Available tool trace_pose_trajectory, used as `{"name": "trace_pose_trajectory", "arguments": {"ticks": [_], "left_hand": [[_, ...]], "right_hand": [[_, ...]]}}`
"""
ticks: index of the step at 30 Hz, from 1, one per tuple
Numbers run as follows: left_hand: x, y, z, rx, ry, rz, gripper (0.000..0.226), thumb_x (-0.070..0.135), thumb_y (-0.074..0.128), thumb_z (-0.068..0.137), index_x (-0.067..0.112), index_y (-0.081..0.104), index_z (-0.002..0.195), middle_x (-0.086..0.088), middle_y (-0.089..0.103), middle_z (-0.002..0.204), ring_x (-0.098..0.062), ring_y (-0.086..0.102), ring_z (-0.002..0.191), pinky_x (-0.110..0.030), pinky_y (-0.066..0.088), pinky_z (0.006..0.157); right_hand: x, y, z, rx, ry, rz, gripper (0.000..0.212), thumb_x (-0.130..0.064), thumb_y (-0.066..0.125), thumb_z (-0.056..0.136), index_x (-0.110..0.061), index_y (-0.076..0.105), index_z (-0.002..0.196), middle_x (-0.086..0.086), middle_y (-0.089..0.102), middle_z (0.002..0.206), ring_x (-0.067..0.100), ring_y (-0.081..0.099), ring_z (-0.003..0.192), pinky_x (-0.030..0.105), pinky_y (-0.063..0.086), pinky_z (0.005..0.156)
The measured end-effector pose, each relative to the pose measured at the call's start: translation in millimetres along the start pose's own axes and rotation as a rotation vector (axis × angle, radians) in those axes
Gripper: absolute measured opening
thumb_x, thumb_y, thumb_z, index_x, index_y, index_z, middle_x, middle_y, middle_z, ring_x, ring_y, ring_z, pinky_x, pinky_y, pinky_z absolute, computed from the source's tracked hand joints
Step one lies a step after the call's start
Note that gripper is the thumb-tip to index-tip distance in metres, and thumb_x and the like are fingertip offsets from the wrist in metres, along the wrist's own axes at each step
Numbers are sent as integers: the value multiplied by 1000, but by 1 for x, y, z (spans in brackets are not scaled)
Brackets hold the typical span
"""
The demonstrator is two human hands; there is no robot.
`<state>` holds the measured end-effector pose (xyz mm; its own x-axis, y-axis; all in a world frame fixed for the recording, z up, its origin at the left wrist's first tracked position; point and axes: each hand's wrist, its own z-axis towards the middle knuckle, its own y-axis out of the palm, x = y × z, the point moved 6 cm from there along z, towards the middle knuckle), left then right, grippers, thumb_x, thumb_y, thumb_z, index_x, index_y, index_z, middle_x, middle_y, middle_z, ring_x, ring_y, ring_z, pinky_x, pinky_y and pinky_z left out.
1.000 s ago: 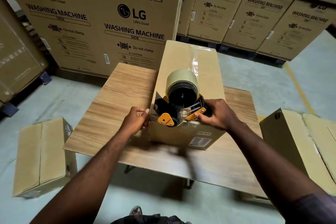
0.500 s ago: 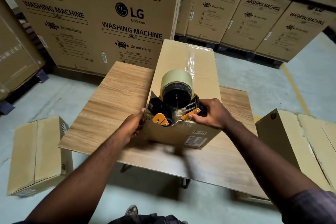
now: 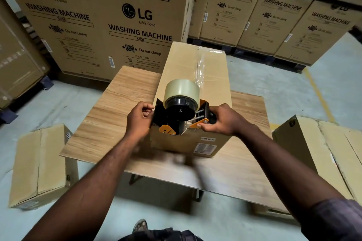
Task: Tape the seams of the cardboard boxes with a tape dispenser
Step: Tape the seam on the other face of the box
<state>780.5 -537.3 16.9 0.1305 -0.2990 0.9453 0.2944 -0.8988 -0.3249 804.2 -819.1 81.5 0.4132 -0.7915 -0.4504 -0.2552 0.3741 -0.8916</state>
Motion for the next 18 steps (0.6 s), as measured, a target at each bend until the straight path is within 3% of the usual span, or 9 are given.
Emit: {"name": "trace_pose_trajectory", "arguments": {"ticks": [2, 6, 9, 12, 13, 14, 15, 16, 18], "left_hand": [[3, -1, -1, 17, 19, 59, 14, 7, 69, 91, 19, 63, 97, 4, 64, 91, -6, 56, 76, -10, 45, 67], [10, -1, -5, 55, 67, 158, 14, 10, 69, 90, 22, 64, 96, 0, 67, 103, -15, 61, 88, -27, 48, 78], [36, 10, -23, 98, 274, 433, 31, -2, 61, 88, 28, 66, 97, 7, 62, 106, -17, 55, 101, -31, 45, 84], [58, 44, -50, -82, 456, 547, 46, -7, 57, 83, 22, 67, 118, 2, 63, 121, -19, 52, 113, -40, 46, 100], [58, 59, -61, -204, 452, 585, 50, -1, 57, 86, 17, 60, 133, -3, 58, 136, -20, 47, 128, -43, 37, 114], [55, 71, -71, -302, 446, 671, 55, 8, 57, 90, 13, 50, 144, -7, 45, 152, -18, 33, 143, -41, 17, 125], [52, 77, -80, -355, 463, 778, 57, 19, 56, 95, 11, 42, 150, -7, 29, 162, -11, 13, 149, -35, -5, 124], [49, 80, -84, -381, 481, 853, 57, 27, 53, 98, 10, 40, 150, -5, 15, 166, -4, -2, 144, -31, -16, 117], [44, 79, -83, -395, 478, 904, 61, 36, 50, 100, 11, 35, 153, 0, 5, 167, -1, -10, 135, -27, -19, 111]], "right_hand": [[15, -11, -8, -6, 24, -28, 58, -78, 58, 69, -25, 69, 90, -3, 63, 65, 15, 58, 59, 34, 45, 56], [53, -30, -37, -2, 52, -16, 43, -72, 62, 69, -30, 62, 78, -4, 62, 62, 16, 55, 55, 34, 40, 53], [64, -26, -51, 6, 47, 49, 31, -65, 66, 71, -34, 58, 76, -10, 61, 60, 6, 52, 53, 28, 37, 51], [68, -18, -49, 37, 24, 102, 30, -61, 65, 72, -32, 63, 81, -9, 64, 63, 8, 55, 56, 34, 43, 55], [70, -17, -49, 44, 10, 110, 36, -61, 65, 73, -27, 67, 85, -5, 66, 66, 15, 58, 60, 36, 45, 57], [72, -16, -49, 50, 0, 112, 42, -61, 65, 73, -22, 68, 88, -3, 67, 67, 19, 60, 62, 38, 46, 59], [74, -15, -49, 55, -9, 112, 44, -61, 65, 74, -19, 68, 89, -2, 66, 67, 20, 59, 62, 38, 46, 59], [75, -13, -50, 65, -18, 115, 44, -60, 65, 74, -19, 68, 89, -2, 66, 66, 18, 58, 61, 37, 45, 58], [75, -14, -52, 100, -30, 126, 41, -61, 66, 74, -22, 68, 87, -4, 62, 63, 11, 51, 56, 35, 42, 55]]}}
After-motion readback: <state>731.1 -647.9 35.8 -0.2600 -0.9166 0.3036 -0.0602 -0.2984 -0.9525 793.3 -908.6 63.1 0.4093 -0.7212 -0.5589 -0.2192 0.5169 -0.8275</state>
